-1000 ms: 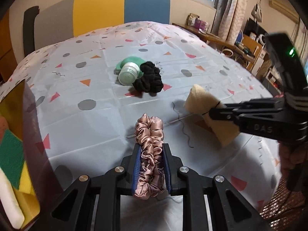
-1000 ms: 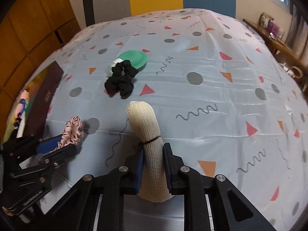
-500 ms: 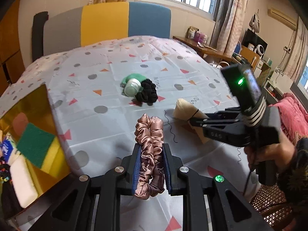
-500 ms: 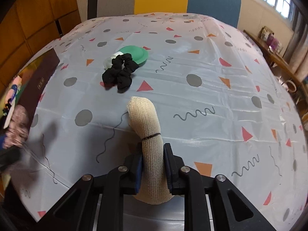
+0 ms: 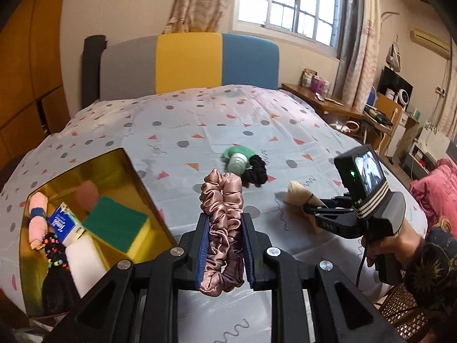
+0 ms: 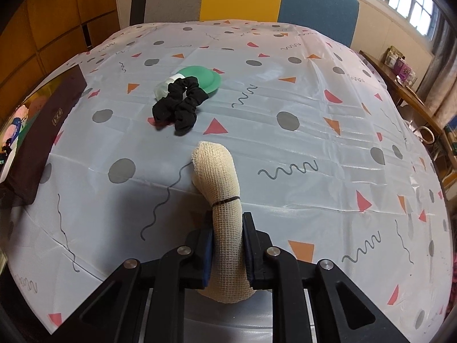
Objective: Organize soft objects
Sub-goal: 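Carry the pink satin scrunchie into the gold tray and open the left tool, then carry the beige knit cloth into the gold tray and open the right tool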
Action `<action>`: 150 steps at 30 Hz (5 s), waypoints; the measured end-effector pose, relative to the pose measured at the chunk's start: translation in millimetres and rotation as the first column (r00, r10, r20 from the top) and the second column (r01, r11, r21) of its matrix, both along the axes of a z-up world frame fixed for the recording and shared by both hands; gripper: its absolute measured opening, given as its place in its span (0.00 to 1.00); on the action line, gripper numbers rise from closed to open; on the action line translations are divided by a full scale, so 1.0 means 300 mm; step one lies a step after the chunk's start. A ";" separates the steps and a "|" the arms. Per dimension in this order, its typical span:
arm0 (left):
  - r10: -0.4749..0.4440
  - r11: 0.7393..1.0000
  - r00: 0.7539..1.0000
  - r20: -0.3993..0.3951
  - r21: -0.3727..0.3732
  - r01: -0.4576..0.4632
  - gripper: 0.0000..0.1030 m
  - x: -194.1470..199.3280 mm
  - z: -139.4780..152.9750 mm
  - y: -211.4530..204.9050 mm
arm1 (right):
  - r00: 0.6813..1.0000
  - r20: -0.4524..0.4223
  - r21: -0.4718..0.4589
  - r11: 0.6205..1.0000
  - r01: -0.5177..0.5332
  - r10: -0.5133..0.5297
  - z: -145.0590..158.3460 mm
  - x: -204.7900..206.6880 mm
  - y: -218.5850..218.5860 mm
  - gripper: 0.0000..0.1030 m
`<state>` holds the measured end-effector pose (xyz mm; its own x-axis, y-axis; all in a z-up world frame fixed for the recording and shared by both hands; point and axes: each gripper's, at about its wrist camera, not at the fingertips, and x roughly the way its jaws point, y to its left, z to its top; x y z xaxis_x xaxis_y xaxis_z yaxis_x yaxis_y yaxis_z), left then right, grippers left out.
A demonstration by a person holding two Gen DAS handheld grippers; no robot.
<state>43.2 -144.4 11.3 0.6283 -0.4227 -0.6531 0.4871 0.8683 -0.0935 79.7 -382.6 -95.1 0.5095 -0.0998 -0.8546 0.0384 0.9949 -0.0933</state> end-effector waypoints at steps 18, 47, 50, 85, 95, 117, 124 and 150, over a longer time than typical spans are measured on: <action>0.191 0.979 0.980 -0.057 -0.061 -0.194 0.20 0.087 -0.011 0.280 | 1.000 0.001 -0.030 0.999 -0.012 0.012 -0.003 -0.003 0.012 0.18; 0.403 0.888 0.853 -0.331 -0.084 -0.452 0.24 0.508 -0.215 0.544 | 1.000 -0.009 -0.051 0.998 -0.027 0.026 -0.007 -0.001 0.015 0.18; 0.416 0.887 0.843 -0.342 -0.051 -0.458 0.28 0.567 -0.244 0.539 | 1.000 -0.009 -0.053 0.998 -0.027 0.027 -0.006 -0.001 0.016 0.18; 0.436 0.900 0.889 -0.137 0.049 -0.433 0.53 0.150 -0.104 0.519 | 0.999 -0.002 -0.085 0.996 -0.033 0.033 -0.012 -0.006 0.026 0.18; 0.443 0.896 0.894 -0.066 0.067 -0.439 0.53 0.118 -0.073 0.547 | 1.000 -0.007 -0.101 0.995 -0.028 0.027 -0.021 -0.004 0.031 0.18; 0.473 0.881 0.878 -0.071 0.030 -0.472 0.53 0.083 -0.084 0.659 | 0.939 0.191 0.187 0.929 -0.321 0.286 0.269 0.034 0.531 0.17; 0.497 0.867 0.864 -0.074 0.019 -0.498 0.53 0.077 -0.085 0.702 | 0.880 0.149 0.255 0.842 -0.475 0.452 0.228 0.077 0.839 0.17; 0.545 0.838 0.834 -0.088 0.024 -0.545 0.53 0.081 -0.116 0.782 | 0.890 -0.020 0.139 0.882 -0.450 0.456 0.011 0.226 1.021 0.29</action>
<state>67.5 90.3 -23.5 0.6976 -0.0303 -0.7159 -0.0750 0.9905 -0.1150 147.5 -76.3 -91.9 0.4290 0.2427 -0.8701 -0.4208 0.9060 0.0452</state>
